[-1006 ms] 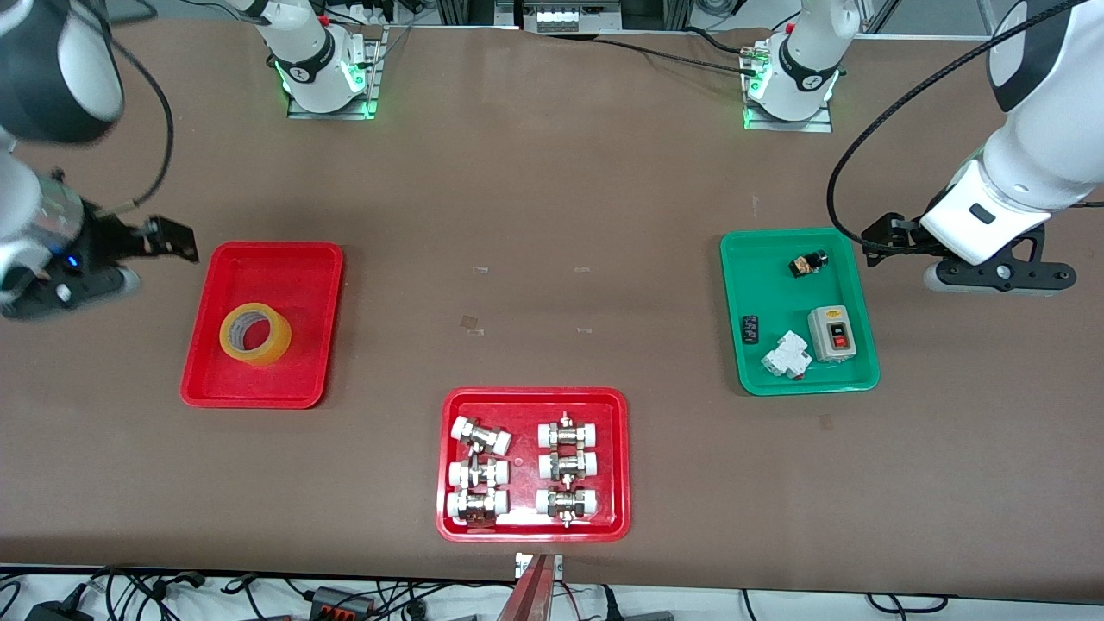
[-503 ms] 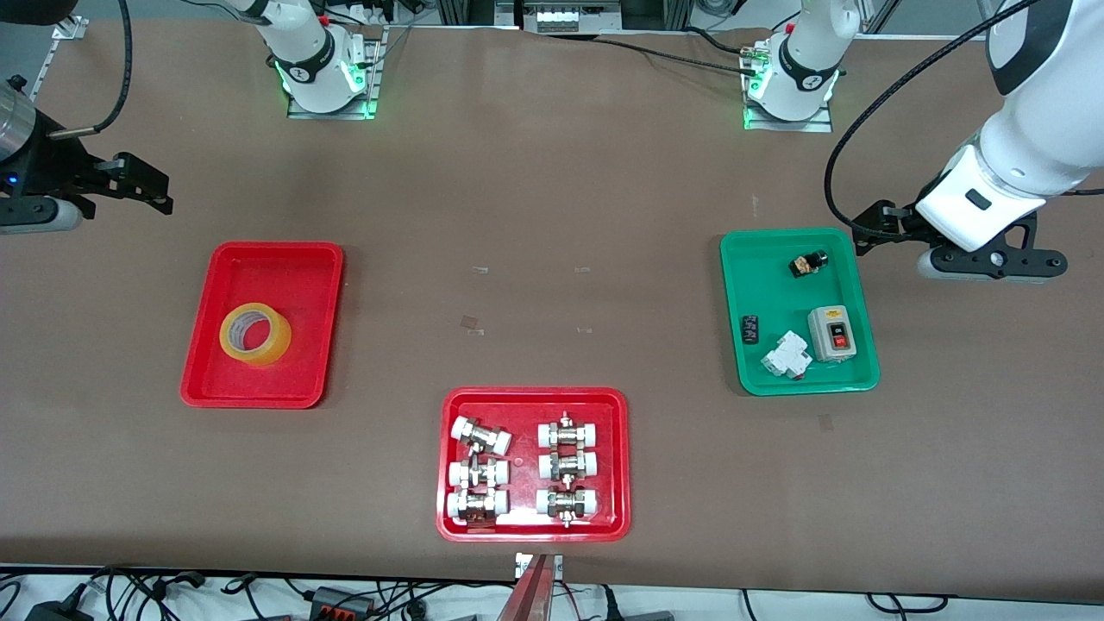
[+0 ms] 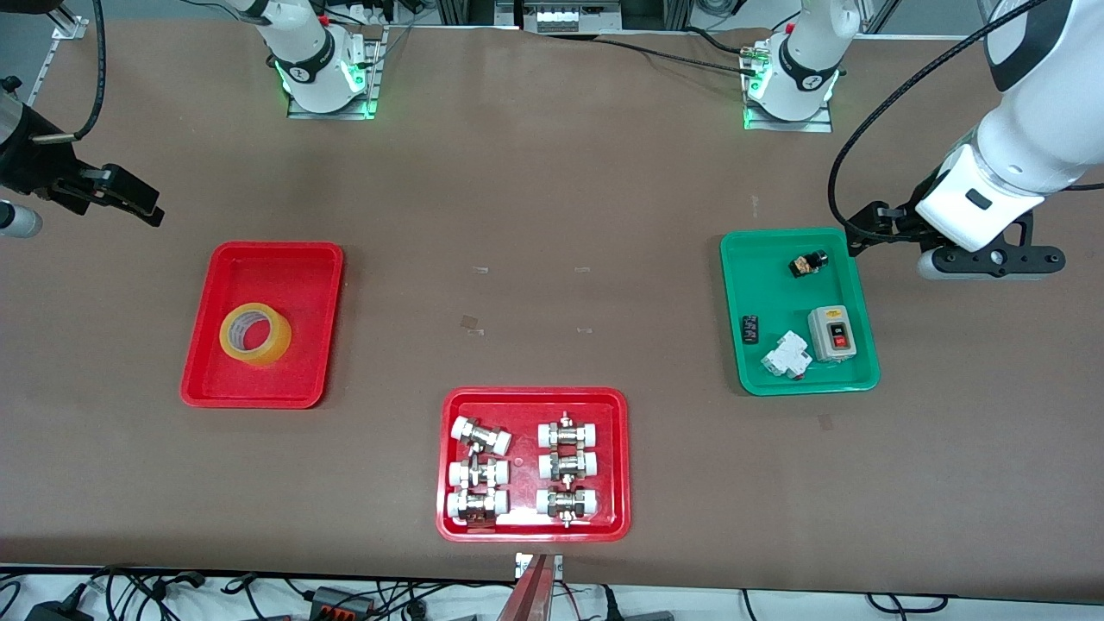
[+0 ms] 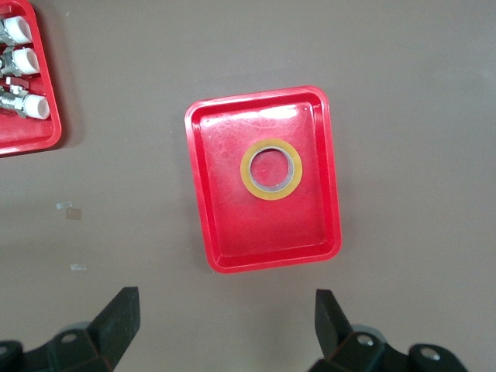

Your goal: Left arm passes tape to right arm into tray

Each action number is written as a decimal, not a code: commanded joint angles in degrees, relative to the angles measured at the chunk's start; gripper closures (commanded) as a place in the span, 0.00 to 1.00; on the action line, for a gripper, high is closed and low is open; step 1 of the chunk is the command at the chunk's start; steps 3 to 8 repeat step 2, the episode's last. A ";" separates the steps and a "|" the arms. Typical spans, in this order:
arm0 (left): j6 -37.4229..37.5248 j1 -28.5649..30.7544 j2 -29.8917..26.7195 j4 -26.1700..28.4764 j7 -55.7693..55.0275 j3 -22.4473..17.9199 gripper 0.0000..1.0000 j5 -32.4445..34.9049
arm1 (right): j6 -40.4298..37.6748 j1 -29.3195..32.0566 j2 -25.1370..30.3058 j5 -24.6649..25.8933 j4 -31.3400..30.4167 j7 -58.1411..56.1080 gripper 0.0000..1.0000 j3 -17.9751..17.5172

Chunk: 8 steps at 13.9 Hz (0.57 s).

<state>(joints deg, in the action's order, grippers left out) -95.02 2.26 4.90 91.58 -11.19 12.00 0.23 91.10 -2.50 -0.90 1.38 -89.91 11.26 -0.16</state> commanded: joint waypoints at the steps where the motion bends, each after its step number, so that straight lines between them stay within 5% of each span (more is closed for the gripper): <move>1: 0.09 0.03 -1.21 0.88 -0.76 0.04 0.00 -1.02 | -0.04 0.04 -0.76 -0.94 1.66 -1.15 0.00 0.08; 8: 0.27 0.03 -1.21 0.97 -0.76 0.04 0.00 -1.02 | -0.48 0.13 -1.03 -2.25 2.45 -1.24 0.00 0.16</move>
